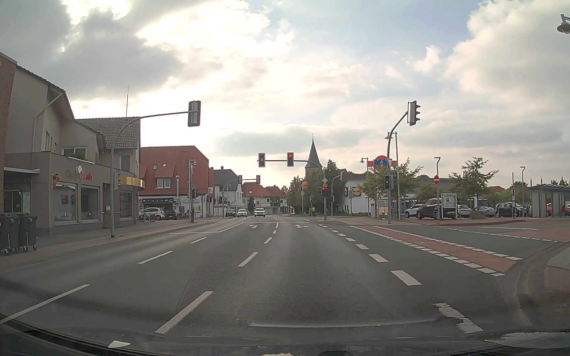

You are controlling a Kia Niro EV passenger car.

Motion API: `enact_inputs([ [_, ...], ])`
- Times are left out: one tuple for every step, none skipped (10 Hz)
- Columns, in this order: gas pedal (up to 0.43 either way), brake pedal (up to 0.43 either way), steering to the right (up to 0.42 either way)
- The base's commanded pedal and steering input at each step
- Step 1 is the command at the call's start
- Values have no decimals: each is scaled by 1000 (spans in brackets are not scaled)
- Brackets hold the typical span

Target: Follow the waypoints while adhering to traffic rules and regulations

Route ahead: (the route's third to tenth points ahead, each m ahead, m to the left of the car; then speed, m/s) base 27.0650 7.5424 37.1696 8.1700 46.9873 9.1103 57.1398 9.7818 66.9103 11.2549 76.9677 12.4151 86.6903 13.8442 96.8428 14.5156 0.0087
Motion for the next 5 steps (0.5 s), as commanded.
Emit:
enact_inputs([
  [0, 220, -5],
  [0, 220, -5],
  [0, 220, -5],
  [0, 220, -5],
  [0, 220, -5],
])
